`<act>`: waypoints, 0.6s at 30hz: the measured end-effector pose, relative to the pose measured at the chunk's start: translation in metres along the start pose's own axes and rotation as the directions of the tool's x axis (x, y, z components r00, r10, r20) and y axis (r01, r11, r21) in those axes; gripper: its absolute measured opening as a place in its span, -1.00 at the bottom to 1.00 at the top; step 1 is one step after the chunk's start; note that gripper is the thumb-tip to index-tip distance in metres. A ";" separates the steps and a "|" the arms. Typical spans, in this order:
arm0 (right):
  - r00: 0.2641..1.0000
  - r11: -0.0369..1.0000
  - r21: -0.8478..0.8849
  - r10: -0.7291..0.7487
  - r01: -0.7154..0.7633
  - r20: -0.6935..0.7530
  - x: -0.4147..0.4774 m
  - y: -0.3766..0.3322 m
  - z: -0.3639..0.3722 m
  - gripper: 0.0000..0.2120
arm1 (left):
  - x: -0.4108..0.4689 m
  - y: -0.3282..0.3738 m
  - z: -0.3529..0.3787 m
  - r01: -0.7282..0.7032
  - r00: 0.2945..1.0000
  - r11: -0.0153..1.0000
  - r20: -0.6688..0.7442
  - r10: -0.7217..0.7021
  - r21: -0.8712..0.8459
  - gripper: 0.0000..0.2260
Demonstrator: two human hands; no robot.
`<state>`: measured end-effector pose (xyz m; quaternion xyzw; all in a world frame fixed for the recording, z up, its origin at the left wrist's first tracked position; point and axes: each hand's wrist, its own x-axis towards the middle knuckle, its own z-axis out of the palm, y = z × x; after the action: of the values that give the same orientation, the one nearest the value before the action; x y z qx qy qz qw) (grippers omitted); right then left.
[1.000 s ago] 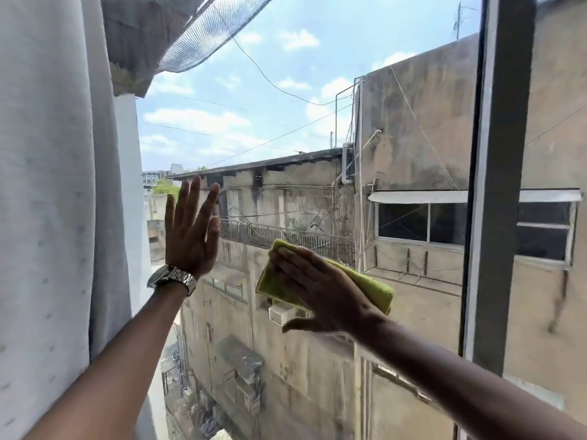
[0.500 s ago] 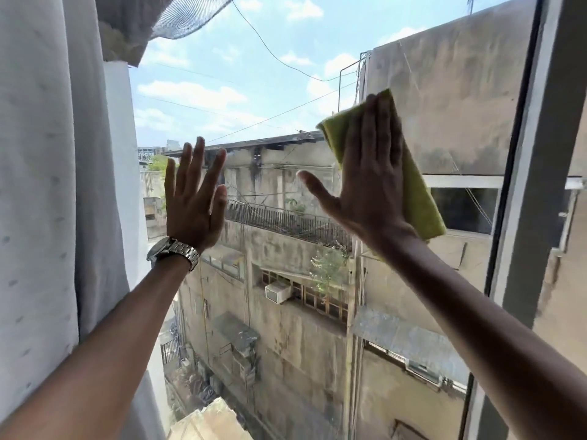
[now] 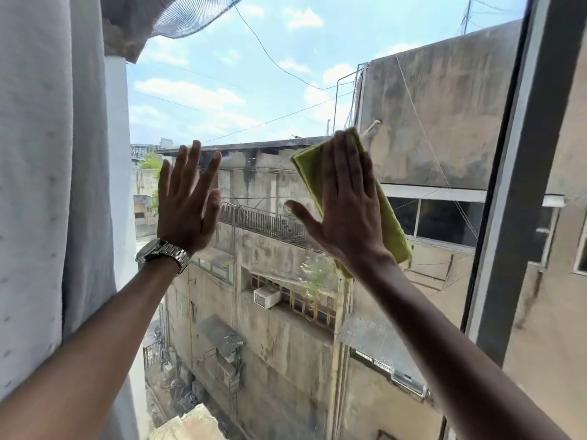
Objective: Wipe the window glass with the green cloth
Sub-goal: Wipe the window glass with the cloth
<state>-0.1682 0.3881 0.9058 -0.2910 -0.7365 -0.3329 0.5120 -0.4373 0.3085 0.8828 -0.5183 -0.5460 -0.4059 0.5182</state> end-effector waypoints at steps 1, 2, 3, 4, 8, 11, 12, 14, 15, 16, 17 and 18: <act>0.999 0.999 0.021 0.038 -0.038 -0.015 0.016 -0.006 -0.002 0.03 | 0.000 0.000 0.000 0.001 1.000 1.000 -0.003 -0.001 -0.002 -0.48; 0.998 0.998 0.039 0.056 -0.055 -0.016 0.022 -0.011 -0.001 0.05 | 0.001 0.001 0.000 0.001 1.000 1.000 -0.006 -0.001 -0.002 -0.48; 0.999 0.998 0.048 0.047 -0.047 0.002 0.016 -0.016 0.002 0.08 | 0.002 0.000 0.000 -0.001 1.000 1.000 -0.005 0.001 -0.003 -0.48; 0.999 0.999 0.041 0.010 -0.012 0.041 0.001 -0.019 0.004 0.09 | 0.002 0.001 0.000 -0.005 1.000 1.000 -0.005 0.005 -0.004 -0.48; 0.967 0.985 -0.021 -0.167 0.174 0.192 -0.112 0.006 0.010 0.06 | 0.001 0.002 -0.002 0.003 1.000 1.000 0.016 -0.003 -0.007 -0.47; 0.957 0.980 -0.040 -0.182 0.196 0.227 -0.161 0.044 0.001 0.00 | 0.001 0.005 -0.004 0.008 1.000 1.000 0.030 -0.008 -0.004 -0.47; 0.955 0.978 -0.032 -0.193 0.206 0.225 -0.161 0.054 0.000 -0.02 | 0.002 0.005 -0.004 0.009 1.000 1.000 0.028 -0.008 -0.005 -0.47; 0.961 0.977 -0.028 -0.203 0.212 0.185 -0.140 0.064 0.001 -0.03 | 0.001 0.003 -0.002 0.007 1.000 1.000 0.020 -0.006 -0.012 -0.47; 0.970 0.980 -0.029 -0.188 0.195 0.154 -0.121 0.064 0.001 -0.02 | 0.000 0.002 -0.001 0.003 1.000 1.000 0.014 -0.003 -0.017 -0.47; 0.978 0.985 -0.028 -0.168 0.172 0.123 -0.098 0.060 0.001 0.00 | 0.000 0.001 0.001 0.001 1.000 1.000 0.006 -0.001 -0.017 -0.47; 0.983 0.988 -0.025 -0.152 0.155 0.105 -0.075 0.053 0.000 0.03 | 0.000 -0.001 0.002 0.000 1.000 1.000 0.000 0.000 -0.013 -0.47; 0.985 0.989 -0.020 -0.143 0.146 0.096 -0.055 0.043 -0.001 0.05 | -0.001 -0.002 0.002 0.002 1.000 1.000 -0.001 -0.002 -0.012 -0.47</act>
<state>-0.1177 0.4086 0.8626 -0.2592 -0.7744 -0.3648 0.4472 -0.4399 0.3105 0.8817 -0.5206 -0.5437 -0.4099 0.5151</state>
